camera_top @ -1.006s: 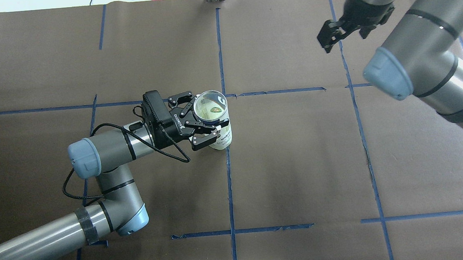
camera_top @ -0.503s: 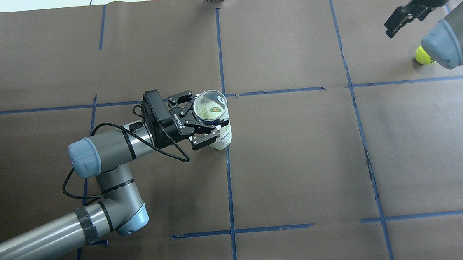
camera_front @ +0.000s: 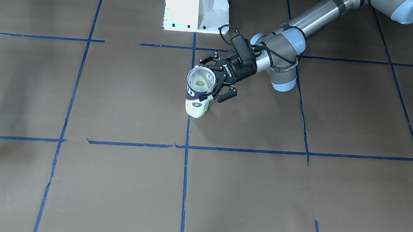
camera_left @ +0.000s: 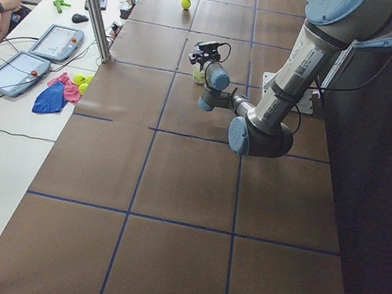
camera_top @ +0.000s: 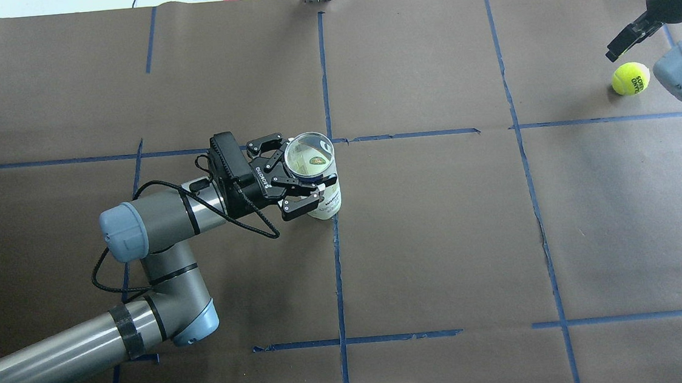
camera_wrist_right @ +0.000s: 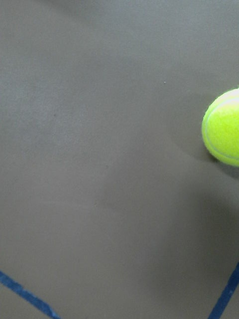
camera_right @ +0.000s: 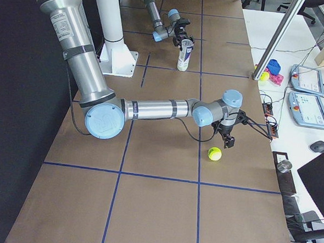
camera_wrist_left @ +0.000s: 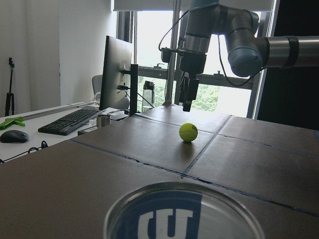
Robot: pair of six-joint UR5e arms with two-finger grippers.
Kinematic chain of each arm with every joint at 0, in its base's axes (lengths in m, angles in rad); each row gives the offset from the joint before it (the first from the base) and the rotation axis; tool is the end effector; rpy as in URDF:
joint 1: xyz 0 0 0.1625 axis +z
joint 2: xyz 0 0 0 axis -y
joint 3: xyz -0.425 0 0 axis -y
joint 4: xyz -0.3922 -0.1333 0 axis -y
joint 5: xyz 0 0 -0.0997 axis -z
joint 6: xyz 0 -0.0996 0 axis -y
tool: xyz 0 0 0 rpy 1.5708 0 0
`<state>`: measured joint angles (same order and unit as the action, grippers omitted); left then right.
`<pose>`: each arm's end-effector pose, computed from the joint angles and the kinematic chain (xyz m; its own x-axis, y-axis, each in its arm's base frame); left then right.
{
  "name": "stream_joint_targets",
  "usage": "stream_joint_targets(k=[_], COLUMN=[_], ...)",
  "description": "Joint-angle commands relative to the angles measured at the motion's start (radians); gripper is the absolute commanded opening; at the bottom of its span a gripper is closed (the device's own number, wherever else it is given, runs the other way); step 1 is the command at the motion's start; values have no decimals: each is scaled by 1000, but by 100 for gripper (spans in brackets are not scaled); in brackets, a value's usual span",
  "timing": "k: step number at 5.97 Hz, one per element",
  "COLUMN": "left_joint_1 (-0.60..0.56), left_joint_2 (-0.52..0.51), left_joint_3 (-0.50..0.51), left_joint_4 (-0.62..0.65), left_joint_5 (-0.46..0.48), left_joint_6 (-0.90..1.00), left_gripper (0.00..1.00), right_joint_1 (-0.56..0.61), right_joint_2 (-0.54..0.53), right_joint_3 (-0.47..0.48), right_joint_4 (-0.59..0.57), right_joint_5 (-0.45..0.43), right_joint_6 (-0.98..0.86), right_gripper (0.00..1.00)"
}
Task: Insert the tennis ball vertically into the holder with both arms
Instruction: 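Grasp the second yellow tennis ball with the right gripper and lift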
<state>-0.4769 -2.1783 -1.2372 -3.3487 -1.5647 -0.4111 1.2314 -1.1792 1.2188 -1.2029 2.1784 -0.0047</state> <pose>0.5270 -0.4230 0.2709 0.2609 0.8970 -0.3569 0.5622 0.1593 0.8115 -0.1537 -0.6648 0.5754 0.6974 -0.4907 0.5223 0.3089 0.8634 0.3988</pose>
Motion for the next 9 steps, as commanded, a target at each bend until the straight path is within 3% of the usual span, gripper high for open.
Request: stream_joint_targets(k=[1, 4, 5, 6, 7, 9], left_joint_1=[0, -2, -2, -2, -2, 0], left_joint_2=[0, 0, 0, 0, 0, 0], left_joint_3=[-1, 1, 1, 1, 1, 1], left_joint_4=[0, 0, 0, 0, 0, 0], left_joint_5=[2, 0, 2, 0, 2, 2], left_joint_6=[0, 2, 2, 2, 2, 0], left_gripper=[82, 82, 82, 82, 82, 82], right_joint_1=[-13, -72, -78, -78, -75, -58], right_joint_2=[-14, -10, -5, -7, -5, 7], right_joint_3=[-57, -110, -122, -122, -117, -9], right_joint_4=[36, 46, 49, 58, 86, 77], right_joint_5=[-14, -94, -104, -114, -120, -62], right_joint_6=[-8, -6, -6, -6, 11, 129], right_gripper=[100, 100, 91, 22, 3, 0])
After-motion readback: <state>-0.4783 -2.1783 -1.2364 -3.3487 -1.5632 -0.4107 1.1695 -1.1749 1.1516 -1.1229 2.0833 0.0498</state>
